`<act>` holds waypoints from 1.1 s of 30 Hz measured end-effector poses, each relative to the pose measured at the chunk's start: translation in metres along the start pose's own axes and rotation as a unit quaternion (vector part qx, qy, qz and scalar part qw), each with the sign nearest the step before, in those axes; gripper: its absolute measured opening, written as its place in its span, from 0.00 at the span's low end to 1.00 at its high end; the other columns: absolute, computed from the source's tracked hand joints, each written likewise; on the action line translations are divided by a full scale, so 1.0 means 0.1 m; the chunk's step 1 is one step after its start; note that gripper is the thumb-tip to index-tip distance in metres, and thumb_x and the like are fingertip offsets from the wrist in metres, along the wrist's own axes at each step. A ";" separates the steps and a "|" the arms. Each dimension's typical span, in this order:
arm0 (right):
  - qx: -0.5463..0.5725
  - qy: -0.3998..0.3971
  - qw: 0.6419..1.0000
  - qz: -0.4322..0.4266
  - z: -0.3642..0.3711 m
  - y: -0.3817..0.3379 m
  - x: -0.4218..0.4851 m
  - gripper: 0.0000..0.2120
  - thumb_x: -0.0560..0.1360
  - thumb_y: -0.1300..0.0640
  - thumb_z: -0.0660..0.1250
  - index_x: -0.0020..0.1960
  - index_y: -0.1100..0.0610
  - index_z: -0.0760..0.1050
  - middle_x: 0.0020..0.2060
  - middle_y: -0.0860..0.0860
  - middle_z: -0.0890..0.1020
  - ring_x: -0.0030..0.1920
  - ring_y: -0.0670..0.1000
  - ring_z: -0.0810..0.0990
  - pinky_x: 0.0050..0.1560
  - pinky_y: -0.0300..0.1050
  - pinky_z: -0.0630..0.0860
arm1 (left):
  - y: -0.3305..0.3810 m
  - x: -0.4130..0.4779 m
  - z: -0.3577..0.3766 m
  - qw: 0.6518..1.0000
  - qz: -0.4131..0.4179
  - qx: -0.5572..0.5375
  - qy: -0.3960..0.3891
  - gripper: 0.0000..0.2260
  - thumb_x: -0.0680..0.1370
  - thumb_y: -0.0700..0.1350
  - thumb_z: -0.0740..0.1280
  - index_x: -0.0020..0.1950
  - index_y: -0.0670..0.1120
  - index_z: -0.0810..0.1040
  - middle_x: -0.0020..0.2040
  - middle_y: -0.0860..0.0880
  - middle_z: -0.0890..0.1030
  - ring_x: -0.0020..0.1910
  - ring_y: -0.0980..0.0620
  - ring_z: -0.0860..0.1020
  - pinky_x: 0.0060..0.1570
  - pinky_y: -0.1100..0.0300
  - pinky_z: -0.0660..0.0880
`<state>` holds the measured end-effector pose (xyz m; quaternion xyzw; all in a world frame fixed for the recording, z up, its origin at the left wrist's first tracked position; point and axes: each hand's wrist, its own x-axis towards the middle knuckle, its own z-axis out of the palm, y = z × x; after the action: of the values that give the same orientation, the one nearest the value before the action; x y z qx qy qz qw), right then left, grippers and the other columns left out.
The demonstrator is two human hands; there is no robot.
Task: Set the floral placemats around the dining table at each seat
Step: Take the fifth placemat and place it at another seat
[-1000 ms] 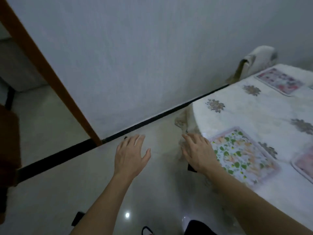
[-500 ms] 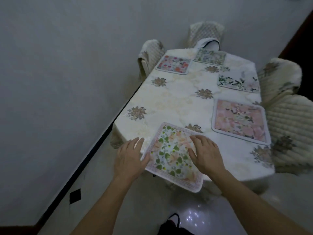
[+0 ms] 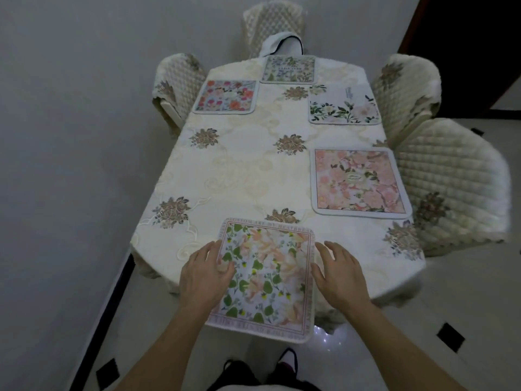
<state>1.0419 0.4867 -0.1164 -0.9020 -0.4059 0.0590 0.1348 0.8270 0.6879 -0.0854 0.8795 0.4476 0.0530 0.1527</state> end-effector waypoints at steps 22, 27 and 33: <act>0.126 -0.073 0.945 0.293 0.58 -0.43 -0.07 0.21 0.78 0.49 0.66 0.68 0.57 0.71 0.54 0.58 0.73 0.49 0.61 0.75 0.43 0.49 0.72 | -0.40 0.48 0.43 0.984 -0.094 -0.098 -0.114 0.38 0.73 0.60 0.72 0.75 0.42 0.64 0.65 0.40 0.69 0.62 0.41 0.70 0.59 0.49 0.71; 0.212 -0.067 0.908 0.355 0.61 -0.43 -0.03 0.22 0.77 0.47 0.68 0.67 0.55 0.70 0.56 0.58 0.76 0.50 0.56 0.76 0.44 0.47 0.71 | -0.47 0.55 0.45 0.971 -0.115 -0.174 -0.119 0.31 0.72 0.54 0.76 0.69 0.43 0.70 0.59 0.42 0.75 0.54 0.45 0.75 0.52 0.52 0.73; 0.387 -0.065 0.835 0.386 0.53 -0.46 0.05 0.11 0.79 0.50 0.68 0.57 0.55 0.77 0.45 0.49 0.84 0.45 0.52 0.84 0.39 0.44 0.76 | -0.53 0.57 0.43 0.928 -0.141 -0.306 -0.159 0.16 0.76 0.46 0.73 0.59 0.45 0.73 0.47 0.51 0.81 0.43 0.53 0.79 0.36 0.66 0.71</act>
<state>1.0007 0.5297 -0.1533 -0.8540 0.0230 0.3167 0.4121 0.8299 0.7534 -0.1458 0.7150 0.4987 0.0250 0.4893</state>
